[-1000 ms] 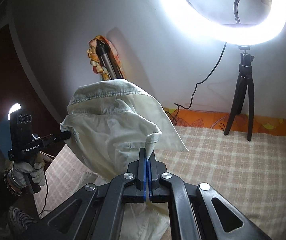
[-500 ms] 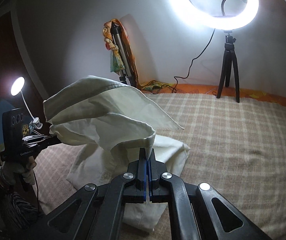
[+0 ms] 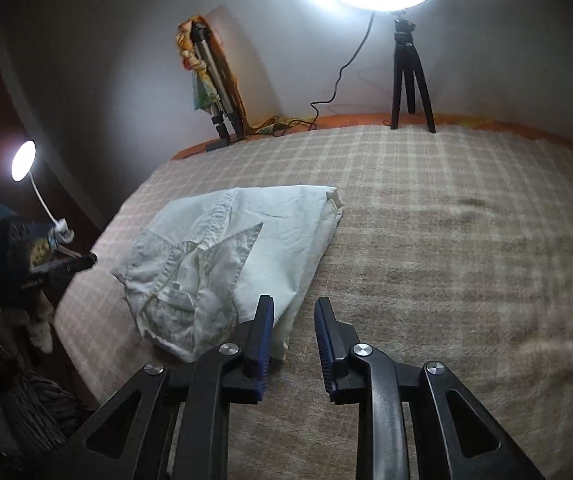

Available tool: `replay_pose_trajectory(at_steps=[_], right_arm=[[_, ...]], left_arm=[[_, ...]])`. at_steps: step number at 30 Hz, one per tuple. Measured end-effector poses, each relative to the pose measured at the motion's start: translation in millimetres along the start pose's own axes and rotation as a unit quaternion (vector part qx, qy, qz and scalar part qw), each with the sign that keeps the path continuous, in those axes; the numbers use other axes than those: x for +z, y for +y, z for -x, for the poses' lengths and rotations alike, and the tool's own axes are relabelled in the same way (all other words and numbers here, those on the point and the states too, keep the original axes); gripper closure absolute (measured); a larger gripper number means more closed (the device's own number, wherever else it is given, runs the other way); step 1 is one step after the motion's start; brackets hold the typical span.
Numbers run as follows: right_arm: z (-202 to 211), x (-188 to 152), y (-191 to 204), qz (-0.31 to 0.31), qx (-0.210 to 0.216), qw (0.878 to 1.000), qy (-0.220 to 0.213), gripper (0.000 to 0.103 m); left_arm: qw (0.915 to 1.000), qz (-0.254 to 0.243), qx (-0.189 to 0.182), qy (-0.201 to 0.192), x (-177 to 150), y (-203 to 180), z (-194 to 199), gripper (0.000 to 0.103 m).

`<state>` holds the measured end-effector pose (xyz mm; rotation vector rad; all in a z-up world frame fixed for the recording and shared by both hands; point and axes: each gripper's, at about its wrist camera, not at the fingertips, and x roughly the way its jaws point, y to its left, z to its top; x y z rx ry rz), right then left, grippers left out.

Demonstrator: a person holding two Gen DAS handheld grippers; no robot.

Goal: Fold small clothes

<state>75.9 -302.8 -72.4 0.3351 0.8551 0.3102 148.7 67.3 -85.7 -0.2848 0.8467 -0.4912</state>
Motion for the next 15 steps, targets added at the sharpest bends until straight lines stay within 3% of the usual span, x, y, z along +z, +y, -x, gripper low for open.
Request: replay_pose_trajectory(at_steps=[3, 5, 8, 10, 11, 13, 15], right_arm=[[-6.6, 0.4, -12.7, -0.066, 0.036, 0.997, 0.001, 0.062], [-18.8, 0.9, -17.8, -0.097, 0.057, 0.994, 0.016, 0.060], [-38.7, -0.9, -19.8, -0.116, 0.071, 0.990, 0.041, 0.061], [-49.2, -2.7, -18.3, -0.115, 0.070, 0.989, 0.054, 0.070], [-54.7, -3.5, -17.4, -0.116, 0.075, 0.988, 0.062, 0.076], [-59.0, -3.6, -14.5, -0.118, 0.084, 0.987, 0.065, 0.100], [-54.4, -1.3, -7.5, -0.108, 0.087, 0.989, 0.058, 0.102]], left_arm=[[0.9976, 0.061, -0.029, 0.011, 1.5, 8.3, -14.3, 0.070], [0.9929, 0.106, -0.050, 0.023, 1.6, 15.6, -27.3, 0.070], [0.9907, 0.121, -0.051, 0.036, -1.1, 14.8, -40.8, 0.075], [0.9898, 0.125, -0.055, 0.042, -3.0, 13.5, -48.5, 0.102], [0.9892, 0.129, -0.054, 0.043, -4.2, 13.8, -49.4, 0.102], [0.9881, 0.136, -0.060, 0.040, -6.1, 13.1, -47.3, 0.101], [0.9890, 0.128, -0.061, 0.041, -7.6, 9.9, -42.1, 0.101]])
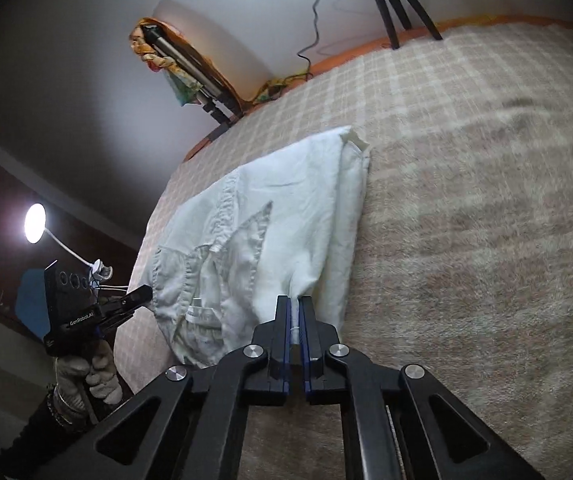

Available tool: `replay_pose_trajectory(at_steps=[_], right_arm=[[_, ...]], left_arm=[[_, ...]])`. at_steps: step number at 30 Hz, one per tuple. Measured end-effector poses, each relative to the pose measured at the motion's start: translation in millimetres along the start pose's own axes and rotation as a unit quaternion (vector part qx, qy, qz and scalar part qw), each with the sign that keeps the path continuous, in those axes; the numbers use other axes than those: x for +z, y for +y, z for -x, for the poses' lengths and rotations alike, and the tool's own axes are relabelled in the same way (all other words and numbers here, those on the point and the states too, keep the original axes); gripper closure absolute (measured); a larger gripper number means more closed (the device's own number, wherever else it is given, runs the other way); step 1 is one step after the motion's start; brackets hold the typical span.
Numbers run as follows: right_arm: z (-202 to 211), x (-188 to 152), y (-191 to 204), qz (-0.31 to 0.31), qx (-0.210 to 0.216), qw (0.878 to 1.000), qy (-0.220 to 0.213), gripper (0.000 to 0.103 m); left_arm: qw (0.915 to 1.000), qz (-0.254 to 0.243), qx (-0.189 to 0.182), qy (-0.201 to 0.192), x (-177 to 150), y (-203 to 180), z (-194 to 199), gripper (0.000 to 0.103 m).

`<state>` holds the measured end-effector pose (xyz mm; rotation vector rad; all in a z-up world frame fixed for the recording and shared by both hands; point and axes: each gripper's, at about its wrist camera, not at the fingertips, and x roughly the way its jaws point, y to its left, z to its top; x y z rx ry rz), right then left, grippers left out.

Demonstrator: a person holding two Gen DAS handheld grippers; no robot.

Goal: Fold small clothes

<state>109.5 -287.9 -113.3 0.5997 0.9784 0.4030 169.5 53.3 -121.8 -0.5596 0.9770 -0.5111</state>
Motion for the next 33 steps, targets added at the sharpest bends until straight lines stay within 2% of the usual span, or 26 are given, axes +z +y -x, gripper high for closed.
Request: replay_pose_trajectory(at_steps=[3, 5, 7, 12, 14, 16, 18, 21, 24, 27, 30, 33], right_arm=[[10.2, 1.3, 9.9, 0.024, 0.007, 1.000, -0.012, 0.103], [5.2, 0.5, 4.0, 0.026, -0.022, 0.999, 0.000, 0.103], [-6.1, -2.5, -5.1, 0.021, -0.056, 0.998, 0.023, 0.103], [-10.0, -0.3, 2.0, 0.047, -0.078, 0.995, 0.036, 0.101], [-7.5, 4.6, 3.2, 0.043, -0.069, 0.996, 0.035, 0.093], [1.4, 14.7, -0.4, 0.032, -0.052, 0.998, 0.012, 0.079], [12.1, 25.9, -6.7, 0.016, -0.024, 0.999, -0.015, 0.078], [16.7, 46.7, -17.1, -0.013, -0.008, 0.999, -0.042, 0.066], [1.2, 69.6, -30.5, -0.048, 0.018, 0.998, -0.042, 0.066], [-22.8, 89.8, -41.4, -0.078, 0.040, 0.996, -0.035, 0.067], [-44.1, 103.8, -42.5, -0.082, 0.051, 0.995, -0.027, 0.074], [-59.3, 111.1, -40.3, -0.074, 0.042, 0.996, -0.018, 0.076]], left_arm=[[0.9990, -0.026, 0.036, 0.006, -5.1, -0.3, -1.4, 0.101], [0.9976, -0.031, 0.058, 0.018, -11.2, 5.8, -8.2, 0.101], [0.9971, -0.031, 0.065, 0.024, -14.9, 9.3, -11.0, 0.101], [0.9953, -0.057, 0.077, 0.016, -12.5, 1.4, -4.7, 0.101], [0.9952, -0.056, 0.079, 0.017, -12.0, 0.3, -0.5, 0.100], [0.9953, -0.053, 0.081, 0.012, -11.0, -0.1, 5.5, 0.091], [0.9961, -0.046, 0.076, 0.000, -9.0, -0.4, 13.1, 0.089], [0.9972, -0.030, 0.066, -0.018, -7.2, 1.7, 22.4, 0.069], [0.9981, 0.003, 0.058, -0.022, -5.0, 8.6, 23.0, 0.069], [0.9980, 0.012, 0.060, -0.017, -2.2, 12.0, 19.0, 0.069], [0.9979, 0.016, 0.060, -0.016, 1.1, 12.7, 15.1, 0.069], [0.9984, 0.015, 0.054, -0.007, 3.1, 14.4, 10.5, 0.069]])
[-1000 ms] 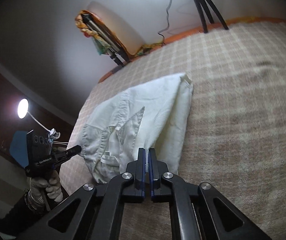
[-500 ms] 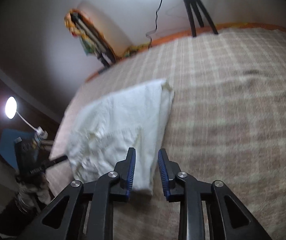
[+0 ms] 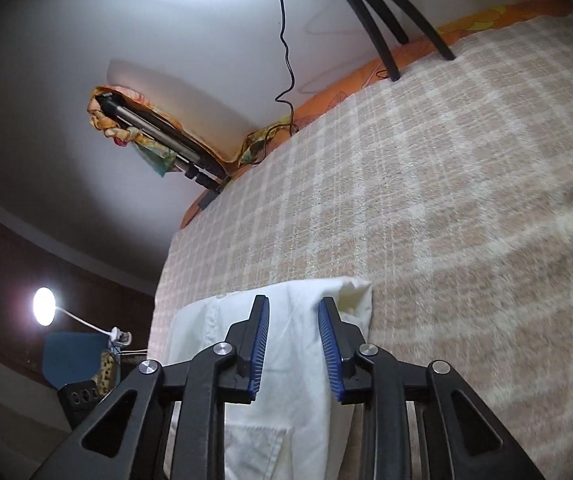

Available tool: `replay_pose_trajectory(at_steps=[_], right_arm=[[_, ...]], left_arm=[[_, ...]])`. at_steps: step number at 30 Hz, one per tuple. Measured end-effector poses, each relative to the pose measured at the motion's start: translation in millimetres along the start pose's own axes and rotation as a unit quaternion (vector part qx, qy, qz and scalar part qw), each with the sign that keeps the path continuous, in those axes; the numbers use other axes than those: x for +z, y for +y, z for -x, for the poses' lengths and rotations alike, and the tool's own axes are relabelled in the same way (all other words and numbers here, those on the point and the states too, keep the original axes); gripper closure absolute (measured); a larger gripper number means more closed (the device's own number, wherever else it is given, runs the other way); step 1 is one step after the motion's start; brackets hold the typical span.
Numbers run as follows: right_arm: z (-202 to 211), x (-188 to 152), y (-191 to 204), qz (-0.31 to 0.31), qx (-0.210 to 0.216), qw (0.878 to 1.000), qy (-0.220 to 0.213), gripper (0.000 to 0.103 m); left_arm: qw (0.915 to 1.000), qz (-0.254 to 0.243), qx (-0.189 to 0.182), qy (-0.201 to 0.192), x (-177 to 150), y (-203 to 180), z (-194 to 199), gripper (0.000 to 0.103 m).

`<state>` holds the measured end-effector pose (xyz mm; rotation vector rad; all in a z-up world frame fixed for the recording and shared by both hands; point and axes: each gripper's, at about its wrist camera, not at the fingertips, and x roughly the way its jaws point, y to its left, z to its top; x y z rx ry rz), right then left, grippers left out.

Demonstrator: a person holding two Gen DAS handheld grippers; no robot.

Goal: Fold small clothes

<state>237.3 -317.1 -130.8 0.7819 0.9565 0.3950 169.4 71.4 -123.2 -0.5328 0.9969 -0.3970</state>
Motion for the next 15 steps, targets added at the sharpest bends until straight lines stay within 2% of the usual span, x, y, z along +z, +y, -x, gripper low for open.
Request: replay_pose_trajectory(at_steps=[5, 6, 7, 9, 12, 14, 15], right_arm=[[-15.4, 10.0, -8.0, -0.006, -0.027, 1.000, 0.003, 0.080], [-12.8, 10.9, -11.4, -0.013, -0.029, 0.999, 0.002, 0.078], [-10.2, 12.9, -14.4, -0.021, -0.026, 0.999, 0.002, 0.069], [-4.2, 16.1, -20.3, -0.035, -0.018, 0.999, -0.005, 0.060], [-6.0, 18.3, -25.0, -0.038, -0.012, 0.999, -0.001, 0.061], [-13.7, 17.1, -24.8, -0.035, -0.013, 0.999, 0.007, 0.065], [-17.2, 16.6, -24.2, -0.033, -0.014, 0.999, 0.010, 0.070]], left_arm=[[0.9999, 0.010, 0.000, 0.006, 0.4, 4.2, -3.4, 0.069], [0.9999, 0.011, -0.001, 0.004, 0.7, 4.7, -2.6, 0.069], [0.9999, 0.012, -0.002, 0.004, 0.9, 5.2, -2.0, 0.069], [0.9999, 0.014, -0.004, 0.005, 0.7, 6.3, -2.1, 0.069], [0.9998, 0.016, -0.002, 0.012, 1.2, 8.7, -6.1, 0.067], [0.9996, 0.020, -0.004, 0.017, -0.1, 8.8, -9.0, 0.067], [0.9996, 0.021, -0.003, 0.019, -0.5, 8.9, -10.0, 0.067]])
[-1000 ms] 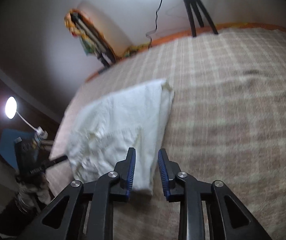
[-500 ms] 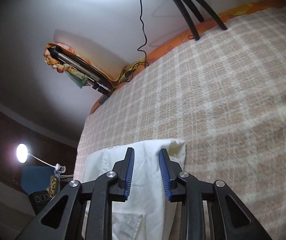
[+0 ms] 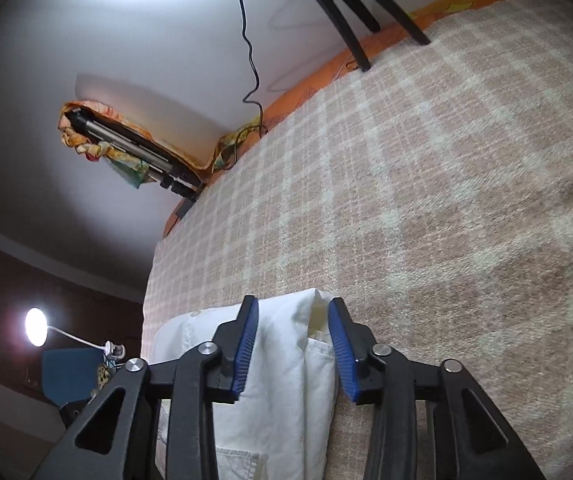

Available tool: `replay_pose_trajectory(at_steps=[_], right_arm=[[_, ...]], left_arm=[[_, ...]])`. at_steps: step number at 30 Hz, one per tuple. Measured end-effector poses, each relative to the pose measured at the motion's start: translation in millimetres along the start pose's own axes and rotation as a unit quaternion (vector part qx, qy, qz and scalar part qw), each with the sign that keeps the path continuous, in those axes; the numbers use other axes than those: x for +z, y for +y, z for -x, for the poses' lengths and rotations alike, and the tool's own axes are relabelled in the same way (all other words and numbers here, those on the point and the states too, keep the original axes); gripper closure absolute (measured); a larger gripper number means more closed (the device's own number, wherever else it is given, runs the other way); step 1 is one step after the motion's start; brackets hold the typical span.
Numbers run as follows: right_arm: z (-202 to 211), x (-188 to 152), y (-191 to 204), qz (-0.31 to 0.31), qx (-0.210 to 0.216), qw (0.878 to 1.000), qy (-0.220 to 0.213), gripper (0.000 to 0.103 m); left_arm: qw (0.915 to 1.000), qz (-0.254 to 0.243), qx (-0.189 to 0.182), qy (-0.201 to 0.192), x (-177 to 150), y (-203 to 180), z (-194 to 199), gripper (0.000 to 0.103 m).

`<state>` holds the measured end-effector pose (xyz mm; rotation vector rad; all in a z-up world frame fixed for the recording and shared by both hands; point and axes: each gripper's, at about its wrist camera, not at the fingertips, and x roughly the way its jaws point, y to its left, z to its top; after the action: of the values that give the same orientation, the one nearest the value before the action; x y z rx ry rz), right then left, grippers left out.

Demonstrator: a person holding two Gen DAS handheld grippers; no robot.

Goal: Fold small clothes

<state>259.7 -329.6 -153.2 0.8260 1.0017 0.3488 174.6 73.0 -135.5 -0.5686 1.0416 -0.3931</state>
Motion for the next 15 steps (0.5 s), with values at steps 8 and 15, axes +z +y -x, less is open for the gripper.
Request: replay_pose_trajectory(at_steps=[8, 15], right_arm=[[-11.2, -5.8, 35.4, 0.124, -0.176, 0.976, -0.039, 0.100], [44.9, -22.0, 33.0, 0.076, -0.111, 0.990, -0.042, 0.070]], left_arm=[[0.9999, 0.001, 0.016, -0.002, 3.1, -2.0, -3.0, 0.062], [0.9994, 0.015, 0.008, -0.029, 33.8, -4.5, 3.1, 0.054]])
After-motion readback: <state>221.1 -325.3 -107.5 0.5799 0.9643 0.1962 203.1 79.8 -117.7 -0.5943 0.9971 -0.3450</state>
